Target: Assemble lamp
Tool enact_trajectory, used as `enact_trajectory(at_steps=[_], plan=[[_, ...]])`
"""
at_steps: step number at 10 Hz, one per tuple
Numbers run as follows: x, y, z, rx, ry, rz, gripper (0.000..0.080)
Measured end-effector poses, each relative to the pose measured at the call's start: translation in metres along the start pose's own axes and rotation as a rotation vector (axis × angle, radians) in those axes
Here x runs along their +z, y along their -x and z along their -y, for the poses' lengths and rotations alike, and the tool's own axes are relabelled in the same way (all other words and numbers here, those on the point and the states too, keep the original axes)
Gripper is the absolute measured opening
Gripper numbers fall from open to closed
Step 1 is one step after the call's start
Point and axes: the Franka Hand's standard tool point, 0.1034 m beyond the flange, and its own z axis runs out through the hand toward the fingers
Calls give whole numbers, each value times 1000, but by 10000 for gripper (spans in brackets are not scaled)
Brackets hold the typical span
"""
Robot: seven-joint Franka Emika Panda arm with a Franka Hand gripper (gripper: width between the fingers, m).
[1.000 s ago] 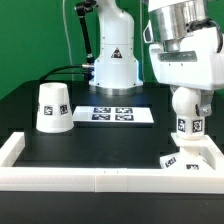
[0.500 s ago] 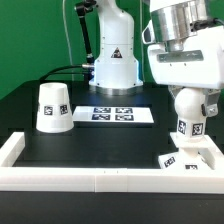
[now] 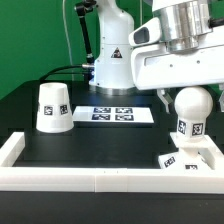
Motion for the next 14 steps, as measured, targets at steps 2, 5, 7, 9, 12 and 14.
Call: enact_trajectory(at_steps=[2, 5, 7, 9, 12, 14], plan=[[-1, 3, 5, -239, 42, -18, 699], [0, 2, 3, -469, 47, -12, 699], [0, 2, 2, -610, 49, -8, 699], [0, -2, -1, -838, 64, -17, 699], [-1, -3, 1, -1149, 99, -18, 699], [-1, -2, 2, -1313, 116, -8, 699]])
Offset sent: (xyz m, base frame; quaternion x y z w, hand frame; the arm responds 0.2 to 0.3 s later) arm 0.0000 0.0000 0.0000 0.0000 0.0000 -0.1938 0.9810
